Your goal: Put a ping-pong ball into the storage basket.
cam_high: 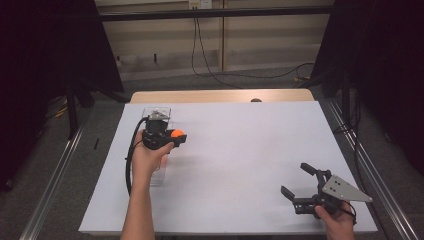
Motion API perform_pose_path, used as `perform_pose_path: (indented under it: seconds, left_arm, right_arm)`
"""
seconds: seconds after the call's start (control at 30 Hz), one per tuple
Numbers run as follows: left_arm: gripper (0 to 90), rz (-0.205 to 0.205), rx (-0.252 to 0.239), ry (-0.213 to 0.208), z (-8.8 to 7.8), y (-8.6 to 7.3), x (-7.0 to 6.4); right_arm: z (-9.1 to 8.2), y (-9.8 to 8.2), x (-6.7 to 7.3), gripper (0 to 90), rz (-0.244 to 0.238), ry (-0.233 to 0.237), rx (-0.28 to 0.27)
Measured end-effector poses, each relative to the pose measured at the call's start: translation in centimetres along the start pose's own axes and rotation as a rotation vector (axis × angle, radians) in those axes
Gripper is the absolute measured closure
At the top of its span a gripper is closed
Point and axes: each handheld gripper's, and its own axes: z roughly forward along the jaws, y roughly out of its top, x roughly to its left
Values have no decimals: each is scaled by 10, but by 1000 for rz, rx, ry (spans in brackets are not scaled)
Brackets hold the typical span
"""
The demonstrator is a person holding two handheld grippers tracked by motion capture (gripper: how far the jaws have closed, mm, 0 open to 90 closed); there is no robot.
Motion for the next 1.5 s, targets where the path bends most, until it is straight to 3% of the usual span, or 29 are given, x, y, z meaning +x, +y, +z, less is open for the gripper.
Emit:
perform_pose_path:
  seconds: [1.5]
  left_arm:
    - [508,-23,-9,52,-13,-6,16]
  right_arm:
    - [0,0,0,13,-1,2,1]
